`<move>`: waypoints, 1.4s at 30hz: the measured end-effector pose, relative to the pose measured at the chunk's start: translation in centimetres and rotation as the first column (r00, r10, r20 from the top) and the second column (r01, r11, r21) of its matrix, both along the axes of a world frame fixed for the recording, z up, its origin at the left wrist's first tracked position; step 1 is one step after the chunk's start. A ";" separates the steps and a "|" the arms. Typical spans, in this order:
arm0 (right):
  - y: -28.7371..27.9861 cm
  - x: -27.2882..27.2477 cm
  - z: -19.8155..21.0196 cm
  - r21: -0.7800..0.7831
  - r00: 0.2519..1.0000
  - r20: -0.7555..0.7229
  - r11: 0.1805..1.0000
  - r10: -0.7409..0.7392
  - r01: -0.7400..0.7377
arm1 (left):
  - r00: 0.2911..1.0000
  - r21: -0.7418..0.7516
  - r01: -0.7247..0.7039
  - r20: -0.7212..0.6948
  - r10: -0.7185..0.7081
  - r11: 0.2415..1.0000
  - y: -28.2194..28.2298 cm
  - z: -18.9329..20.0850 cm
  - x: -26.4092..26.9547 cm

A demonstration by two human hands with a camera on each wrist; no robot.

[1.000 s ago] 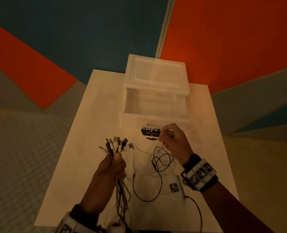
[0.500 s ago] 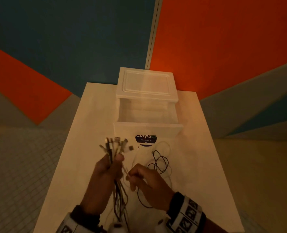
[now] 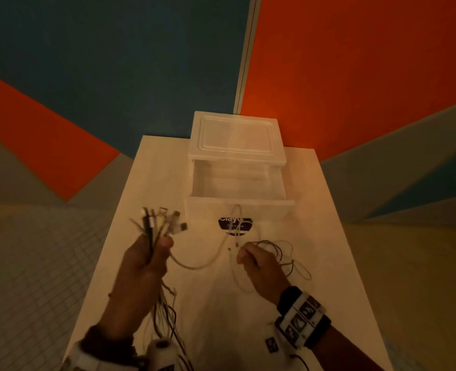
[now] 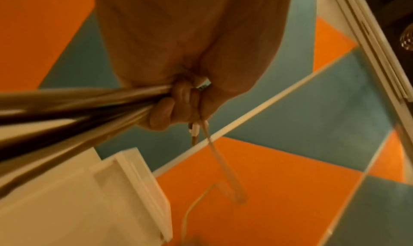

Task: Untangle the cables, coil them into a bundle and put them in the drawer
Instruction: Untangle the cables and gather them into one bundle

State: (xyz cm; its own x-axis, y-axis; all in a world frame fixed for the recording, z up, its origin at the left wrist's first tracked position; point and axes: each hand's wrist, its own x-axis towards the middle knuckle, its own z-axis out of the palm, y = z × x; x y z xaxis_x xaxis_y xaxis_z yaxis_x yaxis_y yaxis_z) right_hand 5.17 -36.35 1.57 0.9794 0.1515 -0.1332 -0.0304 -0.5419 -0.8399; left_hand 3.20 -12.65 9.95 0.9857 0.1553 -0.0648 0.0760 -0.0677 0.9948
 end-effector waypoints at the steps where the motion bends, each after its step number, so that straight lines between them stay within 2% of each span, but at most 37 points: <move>1: 0.4 0.0 1.2 0.040 1.000 0.026 0.999 0.002 -0.003 | 0.999 0.046 0.038 -0.008 -0.038 0.998 -0.7 -0.5 0.0; 4: 1.8 -0.8 4.2 0.114 0.993 0.070 0.988 0.097 -0.104 | 0.988 0.135 0.154 -0.046 -0.149 0.979 -2.8 -1.4 -0.1; 8: 3.5 -2.1 5.9 0.135 0.983 0.102 0.977 0.154 -0.167 | 0.969 0.110 0.247 -0.044 -0.244 0.963 -5.0 -0.9 -0.5; 15: 3.3 -2.9 6.0 0.181 0.973 0.077 0.957 0.217 -0.228 | 0.957 0.110 0.288 0.004 -0.290 0.951 -4.9 -0.7 -0.8; 17: 2.5 -3.3 5.1 0.193 0.961 0.018 0.942 0.275 -0.273 | 0.975 0.119 0.216 0.029 -0.221 0.969 -4.1 -0.5 -0.7; 19: 0.6 -3.6 3.0 0.134 0.956 -0.047 0.950 0.289 -0.281 | 0.995 0.106 0.076 0.050 -0.082 0.991 -2.6 -0.5 -0.1; 21: -1.7 -4.0 0.1 0.067 0.964 -0.116 0.970 0.241 -0.235 | 0.998 0.056 -0.036 0.054 0.033 0.998 -0.9 -0.1 0.4; 24: -4.6 -4.0 -4.0 -0.031 0.968 -0.210 0.989 0.137 -0.146 | 0.996 0.006 -0.074 0.049 0.073 0.997 0.4 0.5 0.4; 27: -5.8 -3.7 -5.8 -0.021 0.948 -0.318 1.000 0.008 -0.016 | 0.993 -0.018 -0.110 0.052 0.111 0.994 0.9 0.5 0.1; 29: -6.5 -3.7 -7.1 -0.047 0.933 -0.358 0.999 -0.028 0.012 | 0.983 -0.065 -0.174 0.051 0.178 0.983 1.5 0.6 0.3; 32: -7.5 -3.8 -8.6 -0.240 0.946 -0.316 0.971 -0.068 -0.010 | 0.977 -0.109 -0.195 0.067 0.203 0.975 2.3 1.1 0.5; 34: -7.4 -3.8 -7.6 -0.345 0.965 -0.237 0.938 -0.115 0.027 | 0.981 -0.026 -0.171 0.094 0.172 0.985 2.1 1.2 0.4; 35: -7.2 -3.3 -6.5 -0.437 0.988 -0.135 0.900 -0.072 0.006 | 0.983 0.019 -0.152 0.106 0.149 0.988 1.8 1.2 0.3; 36: -6.6 -2.8 -4.9 -0.422 0.991 -0.104 0.906 -0.085 0.033 | 0.986 0.050 -0.131 0.115 0.124 0.990 1.6 1.1 0.2; 37: -6.1 -2.3 -3.2 -0.299 0.989 -0.107 0.952 -0.101 0.065 | 0.987 0.075 -0.113 0.119 0.104 0.991 1.3 0.8 0.1; 38: -5.7 -2.0 -1.3 -0.091 0.990 -0.084 0.990 -0.113 0.105 | 0.989 0.105 -0.103 0.116 0.091 0.989 1.0 0.4 0.1; 39: -5.4 -1.8 0.2 0.129 0.992 -0.038 0.983 -0.124 0.128 | 0.991 0.139 -0.095 0.104 0.080 0.986 0.7 0.0 0.1; 42: -5.6 -2.0 4.1 0.547 0.985 -0.069 0.819 -0.158 0.170 | 0.996 0.184 -0.071 0.063 0.061 0.980 0.3 -1.5 0.1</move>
